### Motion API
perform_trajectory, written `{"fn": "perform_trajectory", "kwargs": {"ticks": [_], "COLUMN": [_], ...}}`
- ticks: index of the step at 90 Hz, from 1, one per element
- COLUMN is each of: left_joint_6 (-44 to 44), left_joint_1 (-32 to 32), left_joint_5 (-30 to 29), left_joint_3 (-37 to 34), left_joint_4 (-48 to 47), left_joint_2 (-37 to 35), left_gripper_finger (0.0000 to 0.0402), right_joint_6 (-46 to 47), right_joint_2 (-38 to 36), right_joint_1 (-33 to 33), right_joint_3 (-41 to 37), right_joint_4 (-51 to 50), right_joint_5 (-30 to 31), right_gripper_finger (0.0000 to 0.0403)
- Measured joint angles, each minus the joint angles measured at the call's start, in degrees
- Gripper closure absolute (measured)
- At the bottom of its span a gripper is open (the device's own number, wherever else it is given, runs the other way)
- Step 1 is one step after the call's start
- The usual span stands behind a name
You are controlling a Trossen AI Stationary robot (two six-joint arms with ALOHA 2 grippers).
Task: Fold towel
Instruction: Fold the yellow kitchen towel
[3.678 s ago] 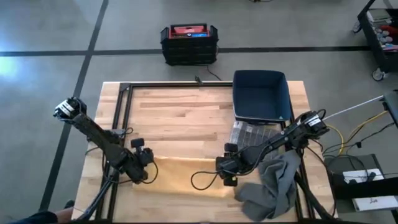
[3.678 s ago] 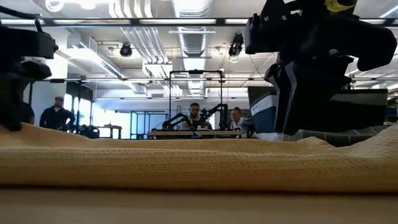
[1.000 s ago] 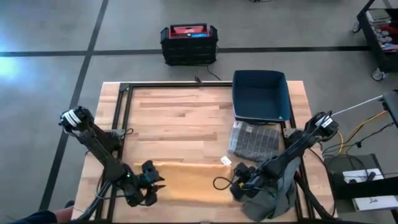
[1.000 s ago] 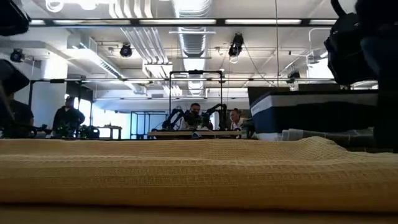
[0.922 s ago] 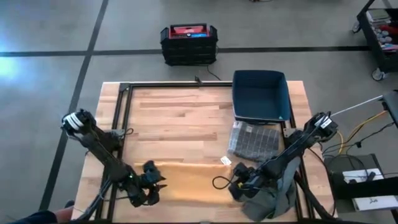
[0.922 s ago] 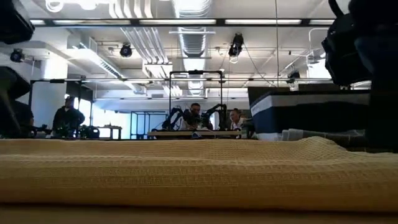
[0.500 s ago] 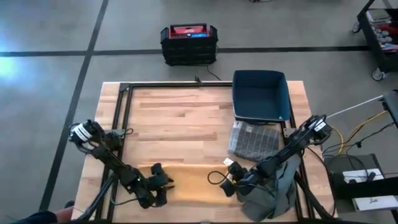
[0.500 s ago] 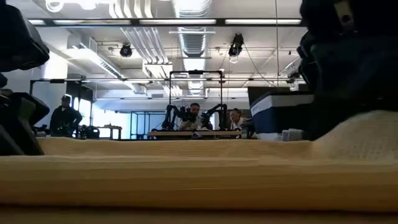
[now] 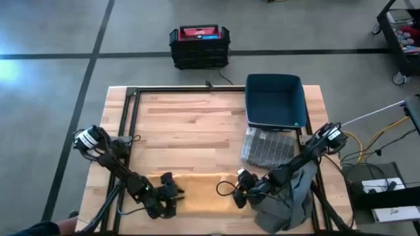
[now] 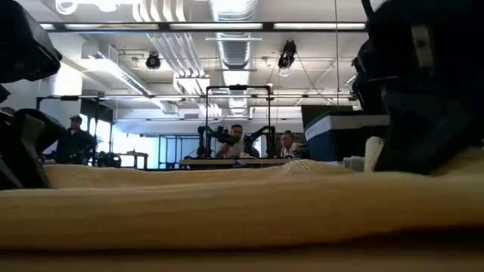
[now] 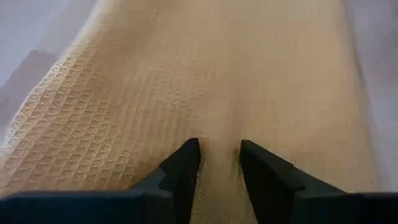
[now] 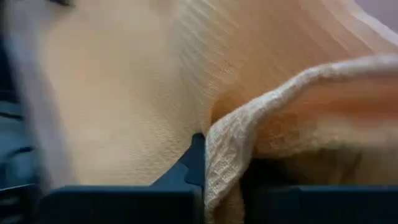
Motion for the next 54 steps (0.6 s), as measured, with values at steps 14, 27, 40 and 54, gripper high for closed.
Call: {"fn": "perform_trajectory", "kwargs": {"ticks": [14,27,40,54], "left_joint_6": [-3.9,-6.8,-6.7,-8.1], "left_joint_1": [-0.1,-1.3,0.0,2.2], "left_joint_5": [7.4,7.2,4.9,4.0], "left_joint_3": [0.0,0.0,0.0,1.0], "left_joint_4": [-4.9,-7.1,-4.3,0.9], "left_joint_2": [-7.3,-8.8,-4.2,2.6], "left_gripper_finger": [0.0308,0.0325,0.0337,0.0342], "right_joint_6": [0.6,0.5,-0.2,0.0], "right_joint_2": [-7.5,-14.5,-20.1,-23.4], "right_joint_1": [0.2,-0.3,-0.9,-0.9], "right_joint_3": [0.0,0.1,0.1,0.2], "right_joint_4": [-13.0,-22.7,-29.9,-36.1], "right_joint_5": [-1.9,-3.0,-3.5,-5.0], "right_gripper_finger": [0.0399,0.04,0.0401,0.0402]}}
